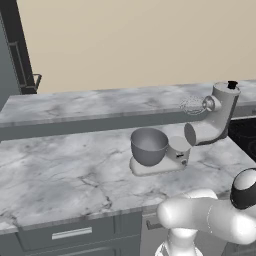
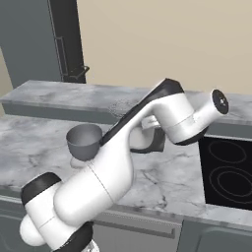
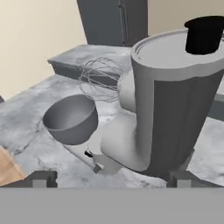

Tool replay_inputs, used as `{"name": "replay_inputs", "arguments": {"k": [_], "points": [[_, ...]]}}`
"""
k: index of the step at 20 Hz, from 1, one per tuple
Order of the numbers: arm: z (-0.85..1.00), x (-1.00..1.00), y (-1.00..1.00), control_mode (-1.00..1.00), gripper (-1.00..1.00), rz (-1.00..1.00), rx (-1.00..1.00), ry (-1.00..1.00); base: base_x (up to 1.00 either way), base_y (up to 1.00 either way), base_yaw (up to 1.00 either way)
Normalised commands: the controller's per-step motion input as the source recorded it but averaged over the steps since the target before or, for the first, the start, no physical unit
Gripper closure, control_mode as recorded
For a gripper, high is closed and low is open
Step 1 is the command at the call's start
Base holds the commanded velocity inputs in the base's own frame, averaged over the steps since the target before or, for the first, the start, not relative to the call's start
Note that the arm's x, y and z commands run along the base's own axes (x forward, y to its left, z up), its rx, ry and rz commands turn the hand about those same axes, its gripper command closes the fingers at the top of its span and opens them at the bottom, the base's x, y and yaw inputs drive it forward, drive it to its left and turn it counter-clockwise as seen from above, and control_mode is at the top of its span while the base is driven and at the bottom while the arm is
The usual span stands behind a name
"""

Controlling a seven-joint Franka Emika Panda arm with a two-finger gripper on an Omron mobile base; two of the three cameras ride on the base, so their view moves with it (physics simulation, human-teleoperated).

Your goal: Close the stand mixer head.

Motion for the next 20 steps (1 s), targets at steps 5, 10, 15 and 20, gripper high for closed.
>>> {"name": "replay_inputs", "arguments": {"k": [5, 10, 15, 20], "points": [[-0.16, 0.54, 0.18, -1.00, -1.00, 0.23, 0.02, -0.35, 0.00, 0.00, 0.00], [-0.28, 0.77, 0.79, -1.00, -1.00, 0.27, -0.01, -0.38, 0.00, 0.00, 0.00], [-0.29, 0.59, 1.00, -1.00, -1.00, 0.49, -0.12, -0.31, 0.00, 0.00, 0.00], [-0.51, 0.32, 1.00, -1.00, -1.00, 0.59, -0.24, -0.30, 0.00, 0.00, 0.00]]}}
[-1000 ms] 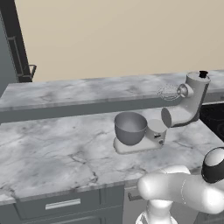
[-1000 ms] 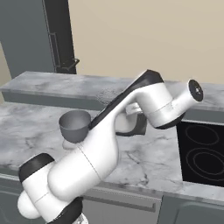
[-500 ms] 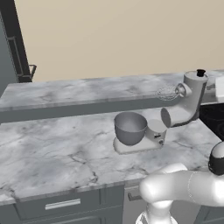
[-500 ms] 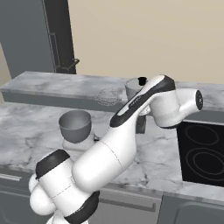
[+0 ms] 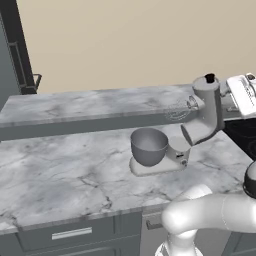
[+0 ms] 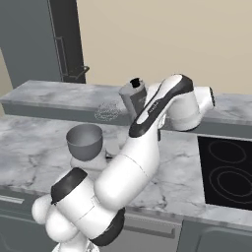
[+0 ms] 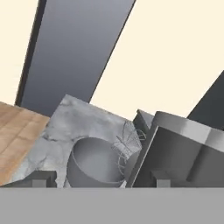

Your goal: Close the stand mixer head.

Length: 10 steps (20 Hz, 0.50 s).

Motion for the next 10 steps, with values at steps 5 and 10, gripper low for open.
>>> {"name": "replay_inputs", "arguments": {"k": [5, 10], "points": [[-0.95, 0.55, 1.00, -1.00, -1.00, 0.42, -0.36, -0.36, 0.00, 0.00, 0.00], [-1.00, 0.50, 1.00, -1.00, -1.00, 0.33, -0.28, -0.36, 0.00, 0.00, 0.00]]}}
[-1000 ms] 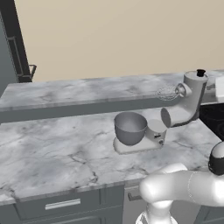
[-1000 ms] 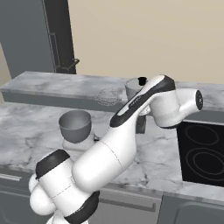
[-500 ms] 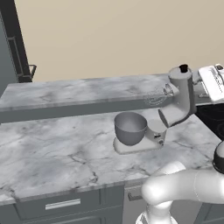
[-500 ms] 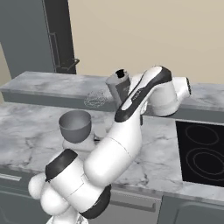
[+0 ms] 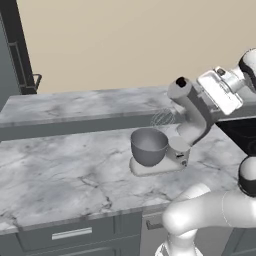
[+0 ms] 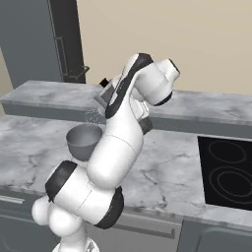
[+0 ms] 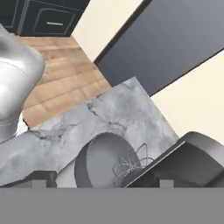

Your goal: Close the stand mixer head.

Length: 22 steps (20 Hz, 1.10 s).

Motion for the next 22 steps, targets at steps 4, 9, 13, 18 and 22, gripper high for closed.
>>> {"name": "replay_inputs", "arguments": {"k": [4, 9, 13, 18, 22], "points": [[-1.00, 0.34, 1.00, -1.00, -1.00, 0.31, -0.24, -0.27, 0.00, 0.00, 0.00], [-0.77, 0.24, 1.00, -1.00, -1.00, 0.32, -0.26, -0.29, 0.00, 0.00, 0.00], [0.09, -0.10, 1.00, -1.00, -1.00, 0.26, -0.38, -0.34, 0.00, 0.00, 0.00], [0.15, -0.45, 0.83, -1.00, -1.00, 0.07, -0.26, -0.30, 0.00, 0.00, 0.00], [0.02, -0.12, 0.13, -1.00, -1.00, 0.01, -0.05, -0.08, 0.00, 0.00, 0.00]]}}
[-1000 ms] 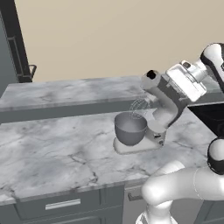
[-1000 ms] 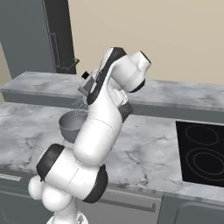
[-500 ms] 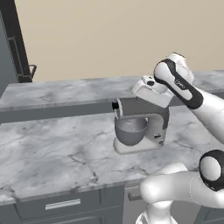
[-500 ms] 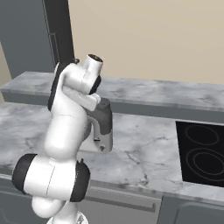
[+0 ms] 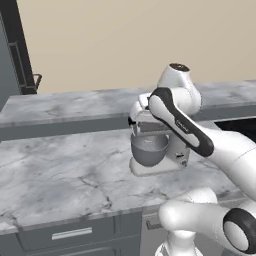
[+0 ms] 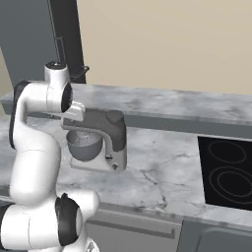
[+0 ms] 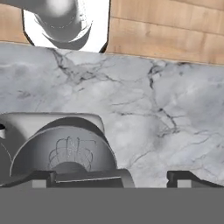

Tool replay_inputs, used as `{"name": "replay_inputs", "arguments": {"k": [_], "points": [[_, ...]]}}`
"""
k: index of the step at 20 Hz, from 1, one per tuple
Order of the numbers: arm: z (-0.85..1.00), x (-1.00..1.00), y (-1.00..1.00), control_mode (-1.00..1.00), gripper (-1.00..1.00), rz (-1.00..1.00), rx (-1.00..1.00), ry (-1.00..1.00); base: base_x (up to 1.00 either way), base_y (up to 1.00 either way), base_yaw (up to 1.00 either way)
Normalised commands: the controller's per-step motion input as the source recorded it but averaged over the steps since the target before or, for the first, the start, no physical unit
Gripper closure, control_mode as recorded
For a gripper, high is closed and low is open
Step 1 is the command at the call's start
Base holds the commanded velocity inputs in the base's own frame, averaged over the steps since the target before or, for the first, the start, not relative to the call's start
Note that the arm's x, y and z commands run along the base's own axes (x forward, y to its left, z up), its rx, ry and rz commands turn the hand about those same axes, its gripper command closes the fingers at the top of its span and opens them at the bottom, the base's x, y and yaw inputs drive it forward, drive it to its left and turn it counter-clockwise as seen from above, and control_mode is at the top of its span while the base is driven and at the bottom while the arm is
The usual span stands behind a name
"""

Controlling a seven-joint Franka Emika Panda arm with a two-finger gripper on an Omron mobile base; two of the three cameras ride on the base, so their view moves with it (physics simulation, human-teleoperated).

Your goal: Close the stand mixer head.

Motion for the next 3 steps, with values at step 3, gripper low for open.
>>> {"name": "replay_inputs", "arguments": {"k": [3], "points": [[0.00, 0.00, 0.00, -1.00, -1.00, 0.00, 0.00, 0.00, 0.00, 0.00, 0.00]]}}
